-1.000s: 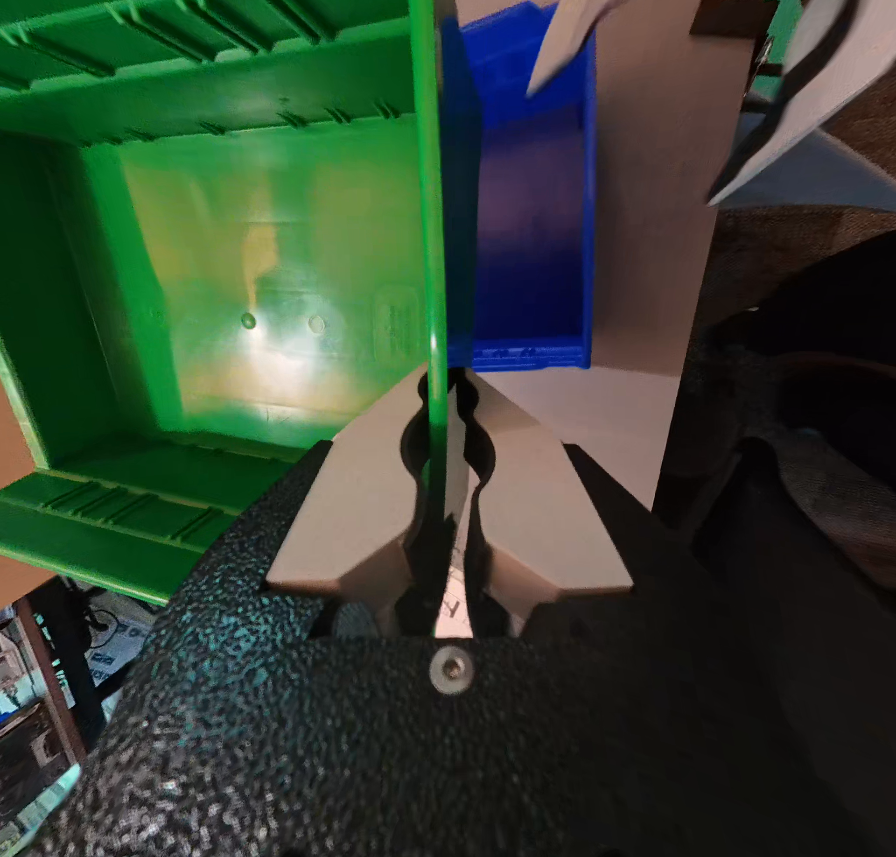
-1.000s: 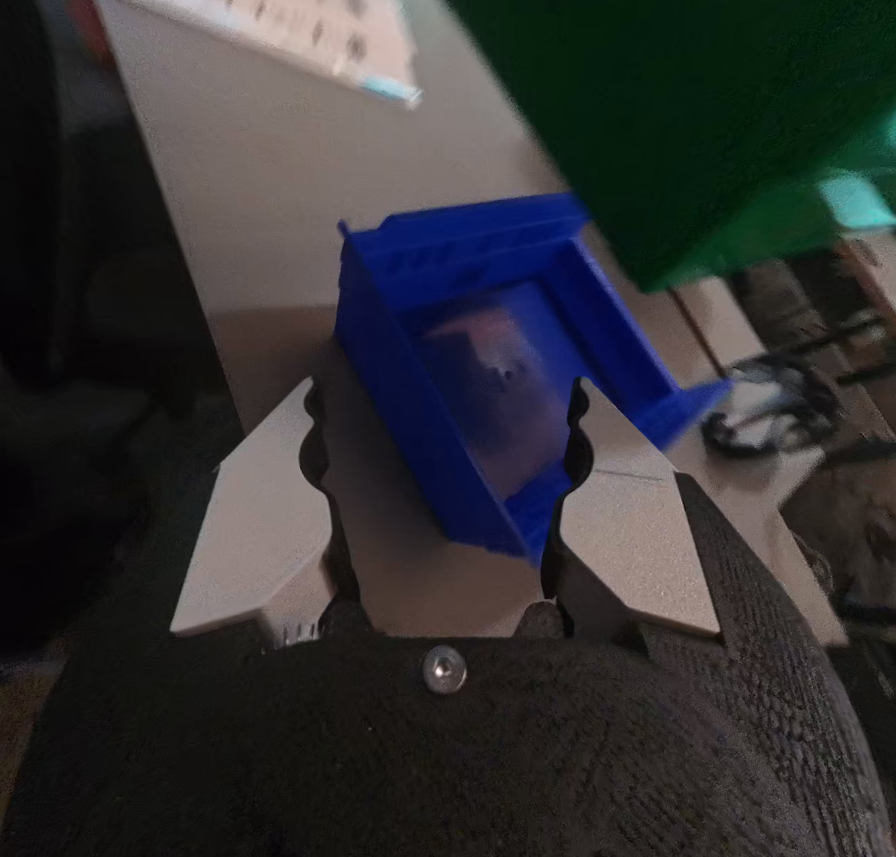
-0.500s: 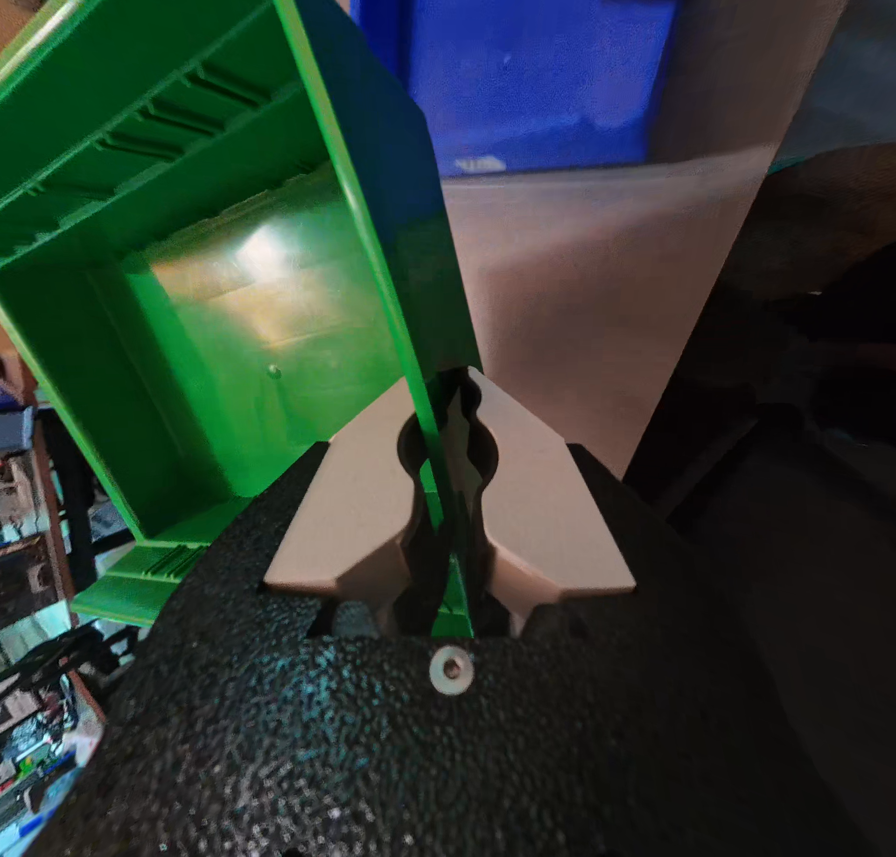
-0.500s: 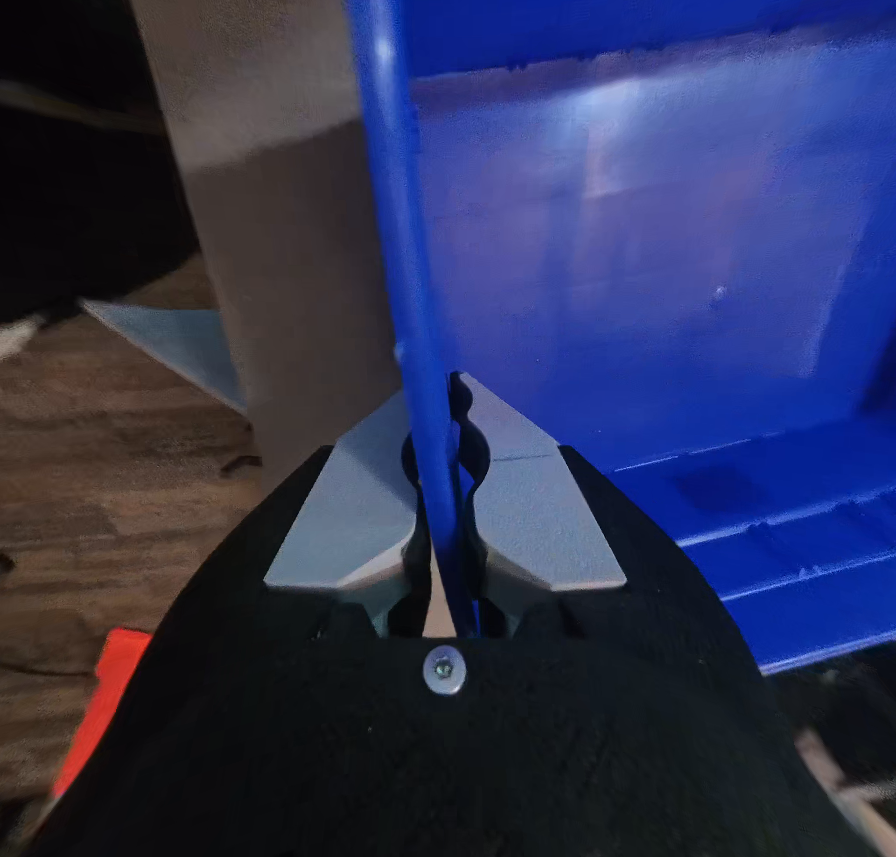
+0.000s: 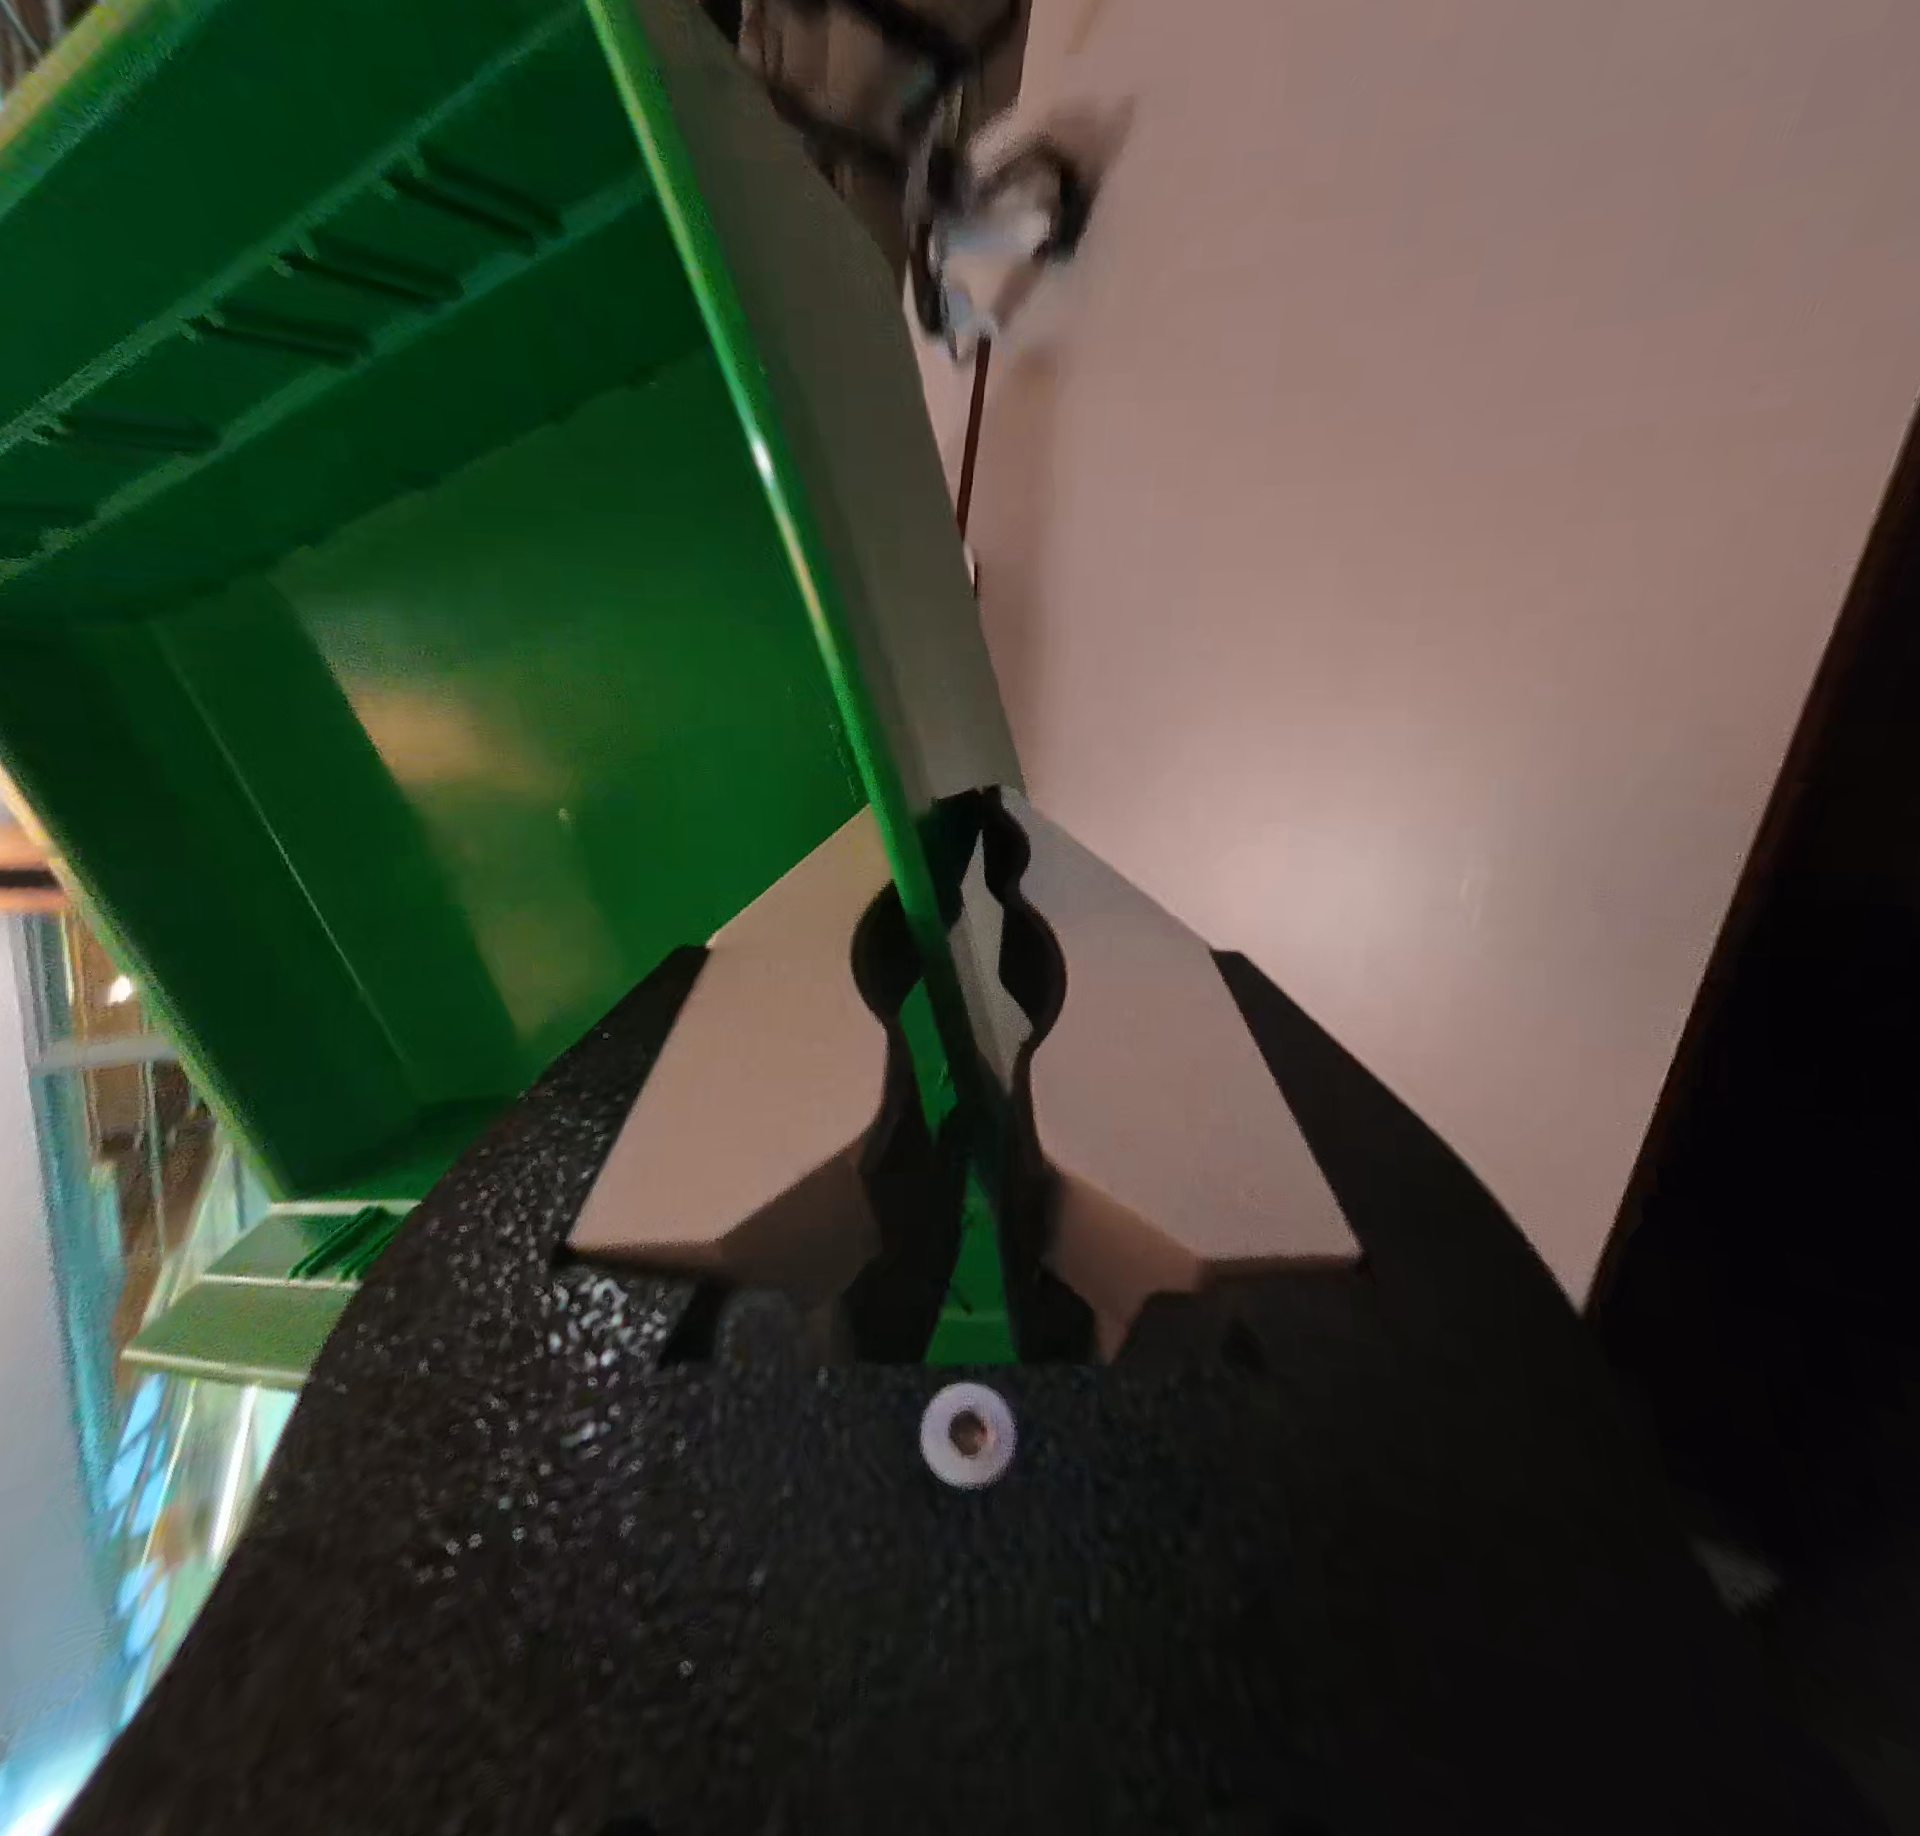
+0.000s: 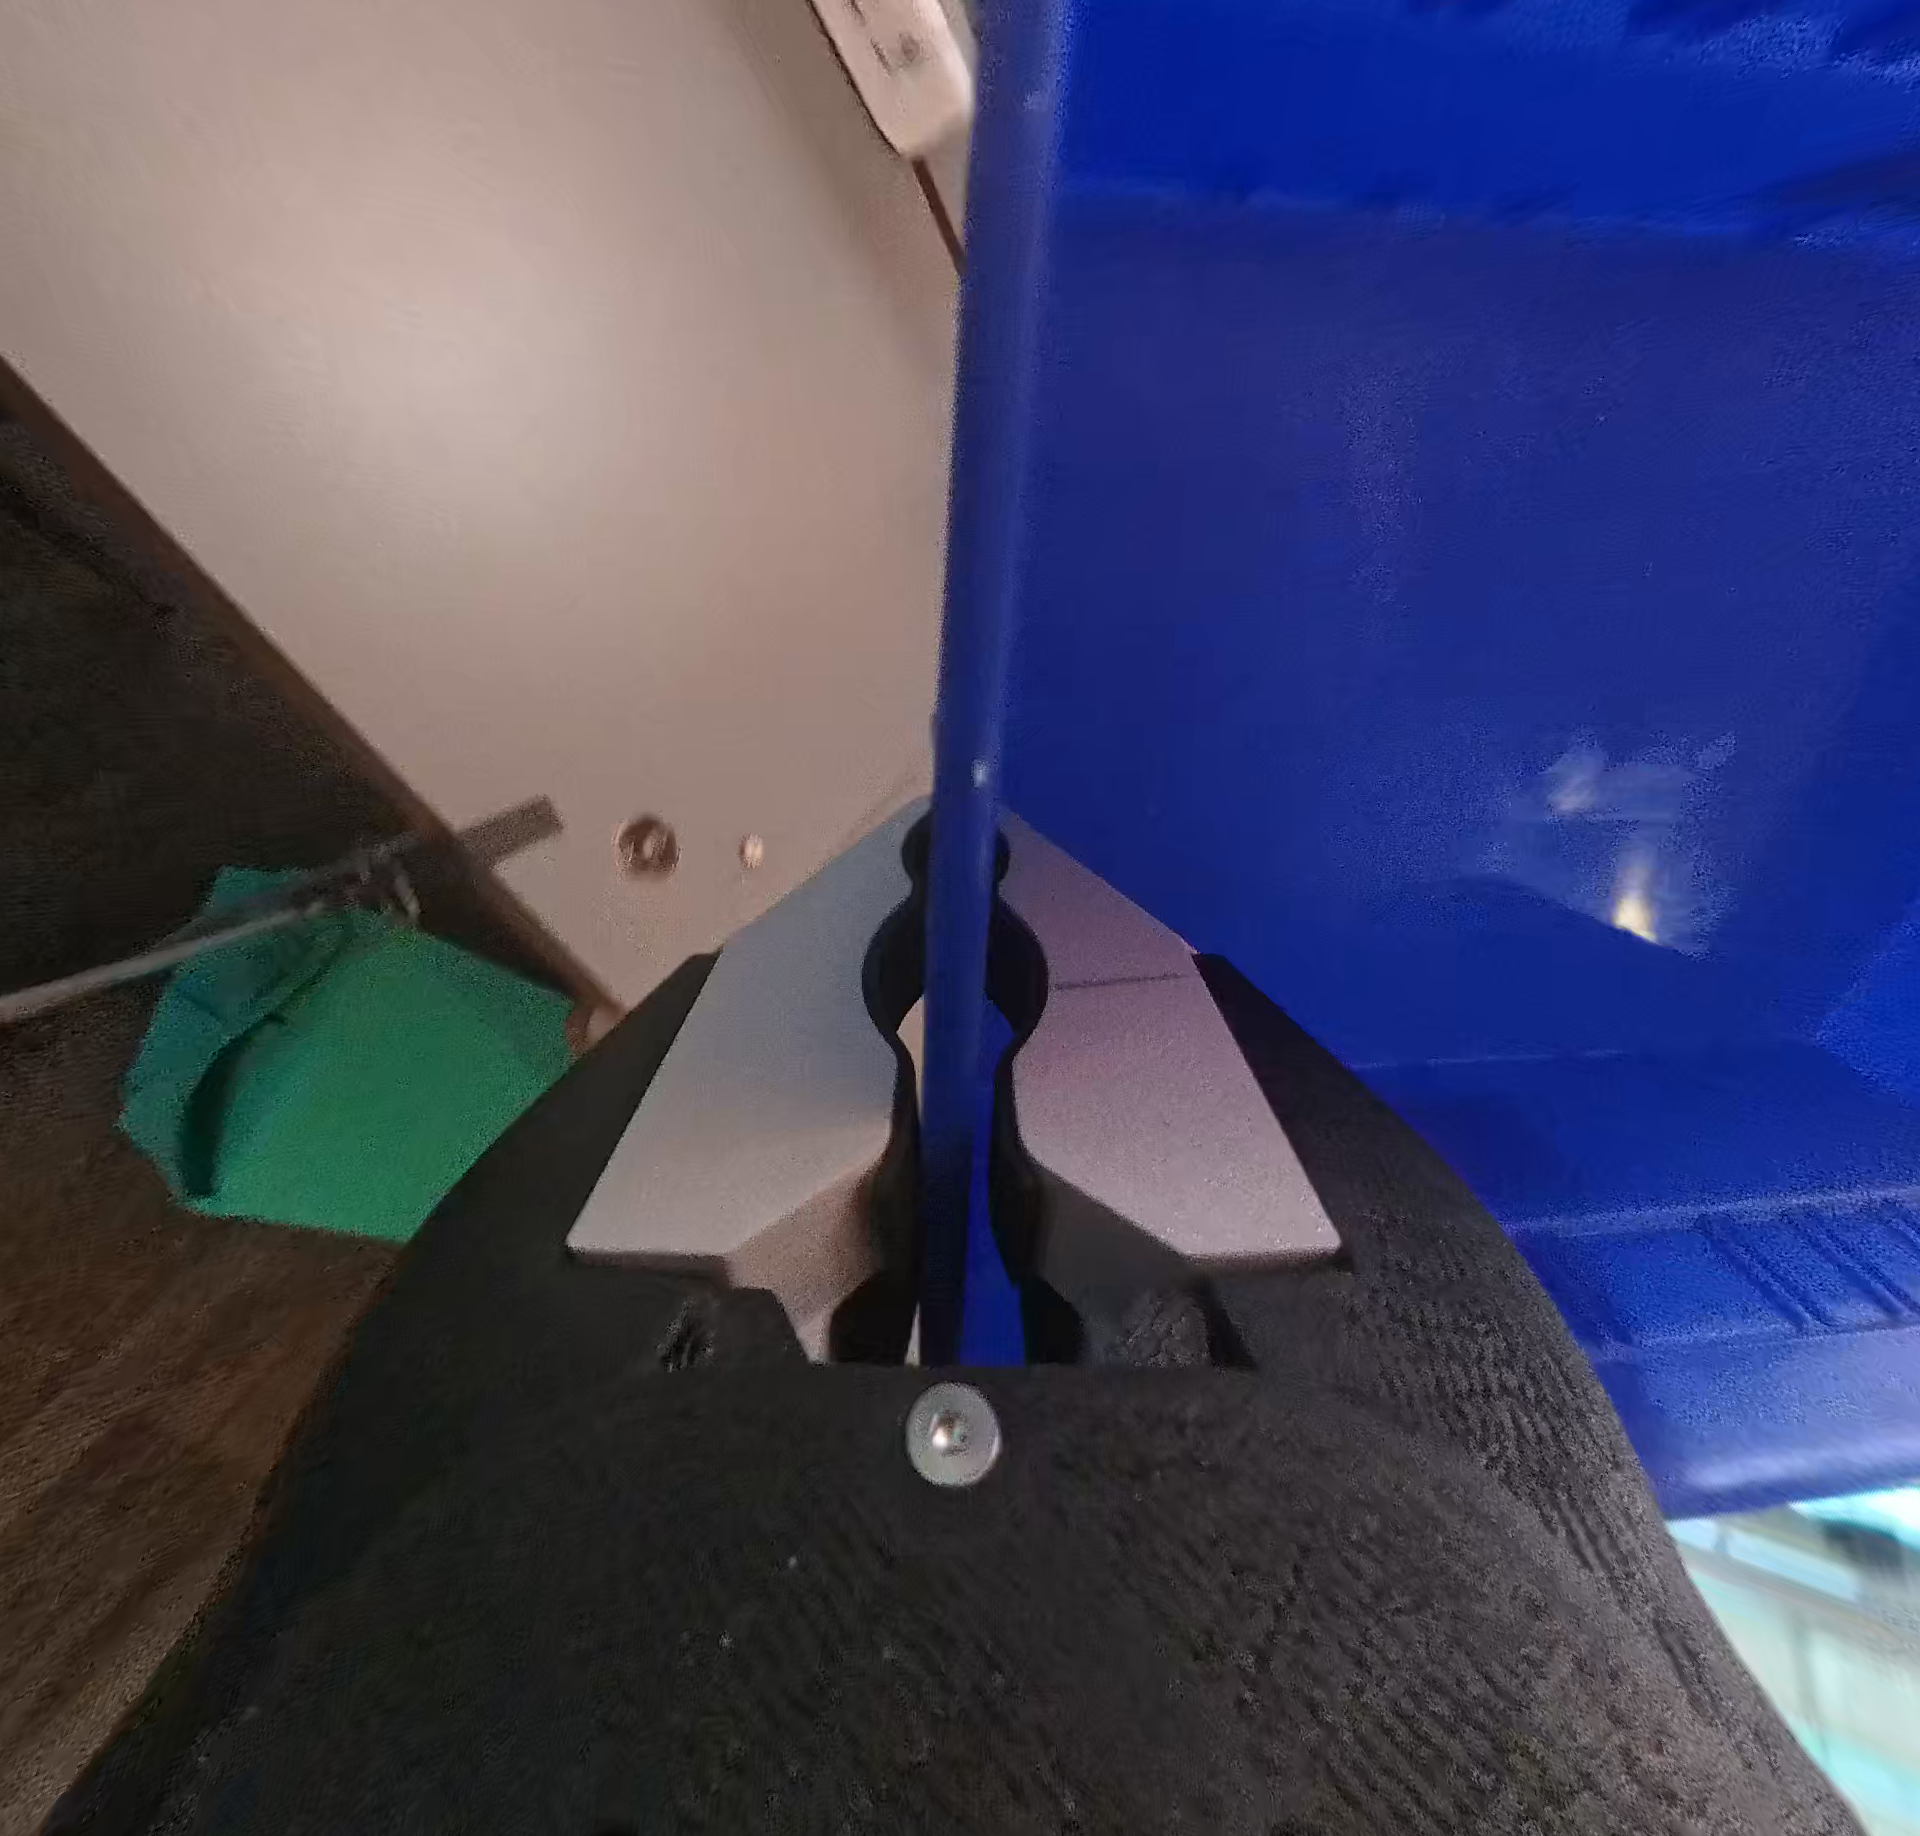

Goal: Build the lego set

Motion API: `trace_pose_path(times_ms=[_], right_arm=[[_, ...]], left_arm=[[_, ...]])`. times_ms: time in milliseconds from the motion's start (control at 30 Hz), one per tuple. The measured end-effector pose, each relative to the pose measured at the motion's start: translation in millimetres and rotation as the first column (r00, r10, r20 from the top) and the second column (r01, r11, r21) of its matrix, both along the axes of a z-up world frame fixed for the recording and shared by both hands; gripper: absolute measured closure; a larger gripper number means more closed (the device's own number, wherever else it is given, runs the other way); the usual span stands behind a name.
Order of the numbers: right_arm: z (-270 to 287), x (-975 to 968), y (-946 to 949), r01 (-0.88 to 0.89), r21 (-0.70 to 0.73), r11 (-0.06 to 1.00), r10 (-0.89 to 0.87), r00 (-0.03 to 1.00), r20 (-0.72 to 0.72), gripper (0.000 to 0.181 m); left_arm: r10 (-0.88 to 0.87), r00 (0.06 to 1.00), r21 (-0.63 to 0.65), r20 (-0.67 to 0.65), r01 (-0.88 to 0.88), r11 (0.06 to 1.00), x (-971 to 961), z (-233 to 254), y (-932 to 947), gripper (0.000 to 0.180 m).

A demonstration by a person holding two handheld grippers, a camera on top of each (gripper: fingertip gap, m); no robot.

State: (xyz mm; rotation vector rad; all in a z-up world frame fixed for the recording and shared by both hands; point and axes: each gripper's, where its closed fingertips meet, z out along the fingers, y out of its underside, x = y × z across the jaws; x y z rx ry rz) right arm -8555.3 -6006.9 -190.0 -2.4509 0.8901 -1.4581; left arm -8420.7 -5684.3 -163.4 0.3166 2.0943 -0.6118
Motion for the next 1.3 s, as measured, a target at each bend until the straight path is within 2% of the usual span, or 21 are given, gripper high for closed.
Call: trace_pose_path(times_ms=[33, 133, 233, 333, 367, 400, 500, 567, 667, 733, 867, 967, 1100, 1300], right_arm=[[4, -29, -9, 0.062, 0.014, 0.998, -0.062, 0.998, 0.015, 0.18], [7, -118, -27, 0.239, 0.133, 0.962, -0.244, 0.969, 0.023, 0.18], [2, -209, -46, 0.386, 0.333, 0.861, -0.406, 0.914, -0.009, 0.179], [-10, -295, -71, 0.457, 0.57, 0.682, -0.522, 0.851, -0.058, 0.178], [-15, -322, -82, 0.471, 0.638, 0.609, -0.56, 0.825, -0.075, 0.173], [-21, -352, -97, 0.481, 0.715, 0.507, -0.602, 0.792, -0.106, 0.177], [-46, -436, -142, 0.382, 0.91, 0.163, -0.668, 0.721, -0.183, 0.178], [-62, -488, -174, 0.253, 0.966, -0.043, -0.685, 0.696, -0.213, 0.178], [-85, -562, -219, 0.066, 0.96, -0.272, -0.694, 0.677, -0.244, 0.179], [-98, -602, -251, -0.036, 0.931, -0.363, -0.719, 0.646, -0.256, 0.179], [-127, -663, -320, -0.086, 0.906, -0.415, -0.777, 0.551, -0.304, 0.179], [-145, -697, -384, -0.085, 0.911, -0.403, -0.83, 0.454, -0.324, 0.178], [-150, -735, -490, -0.105, 0.932, -0.346, -0.888, 0.356, -0.29, 0.179], [-139, -773, -670, -0.105, 0.967, -0.234, -0.941, 0.276, -0.197, 0.179]], left_arm=[[-0.053, 0.999, -0.024, -0.007, 0.053, 0.998, -9, 7, -18, 0.175], [-0.238, 0.97, -0.088, -0.057, 0.233, 0.969, -42, 22, -80, 0.175], [-0.425, 0.89, -0.152, -0.169, 0.402, 0.903, -92, 27, -148, 0.175], [-0.573, 0.767, -0.212, -0.288, 0.533, 0.819, -152, 22, -221, 0.175], [-0.612, 0.719, -0.232, -0.331, 0.566, 0.791, -174, 20, -247, 0.174], [-0.645, 0.665, -0.26, -0.377, 0.592, 0.763, -196, 18, -272, 0.175], [-0.703, 0.48, -0.349, -0.524, 0.633, 0.692, -264, 11, -351, 0.174], [-0.702, 0.349, -0.399, -0.621, 0.63, 0.666, -309, 2, -406, 0.174], [-0.652, 0.151, -0.463, -0.743, 0.588, 0.663, -379, -18, -491, 0.175], [-0.602, 0.027, -0.496, -0.798, 0.539, 0.681, -424, -35, -546, 0.175], [-0.474, -0.144, -0.485, -0.869, 0.441, 0.755, -501, -83, -651, 0.174], [-0.409, -0.213, -0.461, -0.887, 0.354, 0.814, -543, -126, -735, 0.174], [-0.382, -0.264, -0.451, -0.886, 0.295, 0.842, -581, -173, -856, 0.175], [-0.352, -0.313, -0.451, -0.882, 0.349, 0.821, -625, -208, -1046, 0.178]])
